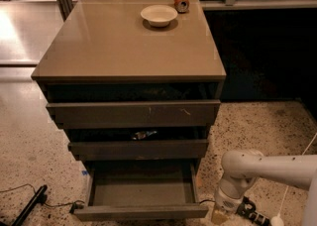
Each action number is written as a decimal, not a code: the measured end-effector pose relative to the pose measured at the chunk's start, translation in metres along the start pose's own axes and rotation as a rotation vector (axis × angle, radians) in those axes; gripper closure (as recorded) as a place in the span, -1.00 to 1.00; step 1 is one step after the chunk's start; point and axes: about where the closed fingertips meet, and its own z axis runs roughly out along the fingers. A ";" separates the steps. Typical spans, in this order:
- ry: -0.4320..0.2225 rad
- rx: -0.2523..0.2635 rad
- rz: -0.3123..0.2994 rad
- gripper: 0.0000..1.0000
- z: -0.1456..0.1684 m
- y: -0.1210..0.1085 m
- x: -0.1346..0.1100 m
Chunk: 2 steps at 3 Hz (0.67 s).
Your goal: Close bottom drawer
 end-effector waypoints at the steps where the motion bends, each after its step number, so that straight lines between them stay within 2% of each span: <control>1: -0.008 -0.035 0.017 1.00 0.032 -0.010 0.013; 2: -0.001 -0.075 0.037 1.00 0.065 -0.017 0.024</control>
Offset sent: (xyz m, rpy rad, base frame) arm -0.0244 -0.0199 -0.1096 0.0182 0.1280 -0.0434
